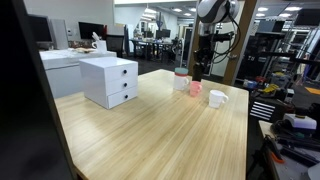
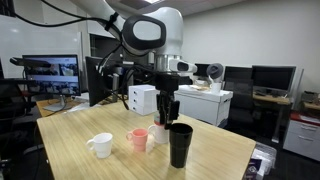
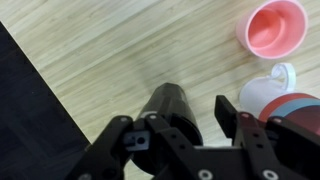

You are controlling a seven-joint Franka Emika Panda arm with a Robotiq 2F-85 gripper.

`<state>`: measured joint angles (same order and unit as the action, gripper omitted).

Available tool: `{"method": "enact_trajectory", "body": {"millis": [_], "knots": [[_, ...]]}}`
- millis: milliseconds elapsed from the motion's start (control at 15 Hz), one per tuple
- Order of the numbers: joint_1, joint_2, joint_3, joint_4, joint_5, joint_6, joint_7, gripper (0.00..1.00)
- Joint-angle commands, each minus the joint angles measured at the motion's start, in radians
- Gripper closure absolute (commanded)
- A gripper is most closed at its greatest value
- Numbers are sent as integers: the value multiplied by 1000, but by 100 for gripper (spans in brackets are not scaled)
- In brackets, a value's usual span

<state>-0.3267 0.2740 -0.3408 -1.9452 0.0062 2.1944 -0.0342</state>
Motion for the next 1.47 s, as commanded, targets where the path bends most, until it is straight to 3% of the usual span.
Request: {"method": "enact_trajectory", "body": {"millis": [0, 200, 1133, 1200, 1267, 1400], "knots": [[-15, -4, 17, 30, 4, -32, -11, 19], [-17, -1, 18, 41, 2, -11, -13, 0], [-61, 157, 35, 174, 46, 34, -2, 1], [-62, 165, 38, 181, 49, 32, -3, 25], [-62, 173, 41, 190, 50, 29, -4, 26], [-61, 174, 45, 209, 51, 22, -4, 40]]}}
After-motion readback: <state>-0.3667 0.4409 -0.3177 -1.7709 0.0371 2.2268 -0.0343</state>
